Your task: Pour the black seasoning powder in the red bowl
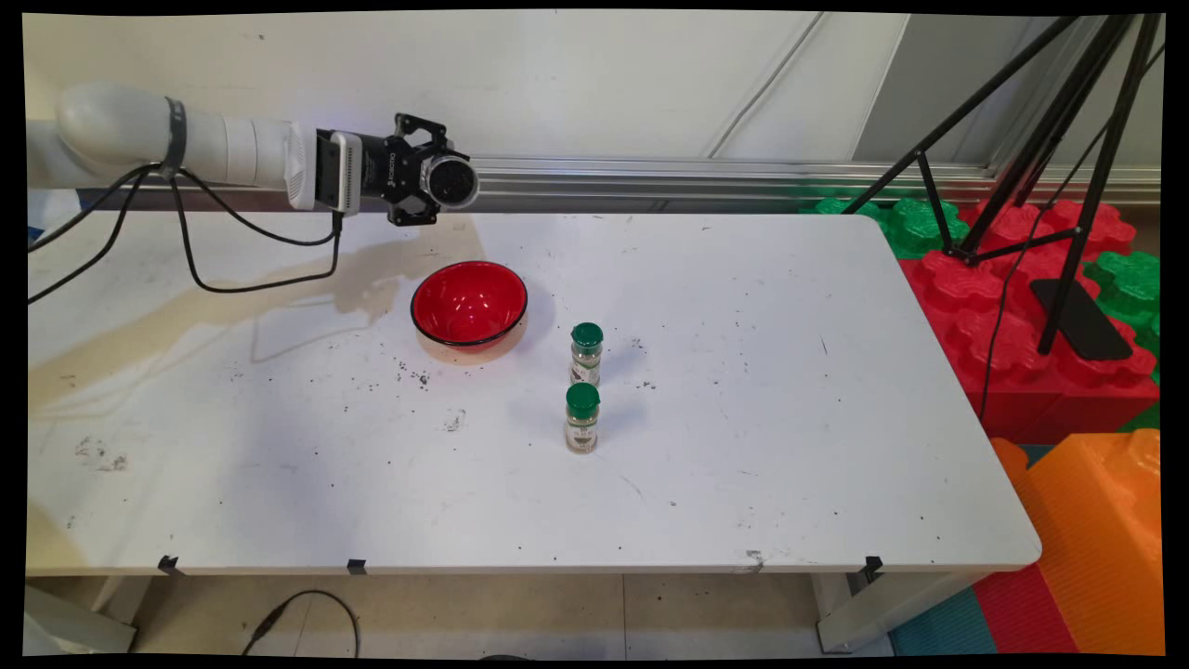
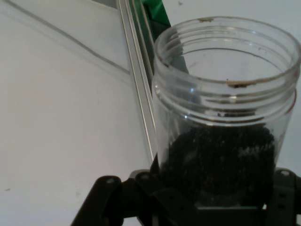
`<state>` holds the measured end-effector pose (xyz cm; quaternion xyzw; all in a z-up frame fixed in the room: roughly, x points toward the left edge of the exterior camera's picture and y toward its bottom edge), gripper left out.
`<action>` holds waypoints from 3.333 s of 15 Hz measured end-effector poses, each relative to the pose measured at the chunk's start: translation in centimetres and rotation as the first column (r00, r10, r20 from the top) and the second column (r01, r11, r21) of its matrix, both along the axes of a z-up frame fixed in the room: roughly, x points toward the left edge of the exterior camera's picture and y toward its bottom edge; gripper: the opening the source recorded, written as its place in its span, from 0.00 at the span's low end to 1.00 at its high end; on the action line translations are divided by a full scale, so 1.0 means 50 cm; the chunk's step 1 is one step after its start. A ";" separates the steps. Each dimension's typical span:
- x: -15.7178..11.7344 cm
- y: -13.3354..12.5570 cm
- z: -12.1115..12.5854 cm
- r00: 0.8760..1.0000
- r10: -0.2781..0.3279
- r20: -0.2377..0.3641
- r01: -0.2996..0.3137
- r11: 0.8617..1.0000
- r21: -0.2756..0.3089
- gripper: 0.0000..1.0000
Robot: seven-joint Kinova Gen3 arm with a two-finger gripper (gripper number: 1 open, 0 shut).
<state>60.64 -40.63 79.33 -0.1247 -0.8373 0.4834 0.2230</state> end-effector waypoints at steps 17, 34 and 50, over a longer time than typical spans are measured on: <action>-0.020 0.025 -0.021 0.973 -0.097 0.208 0.121 0.987 -0.104 0.00; -0.022 0.031 -0.048 0.874 -0.184 0.450 0.296 0.935 -0.194 0.00; -0.028 0.024 -0.056 0.787 -0.206 0.582 0.408 0.881 -0.240 0.00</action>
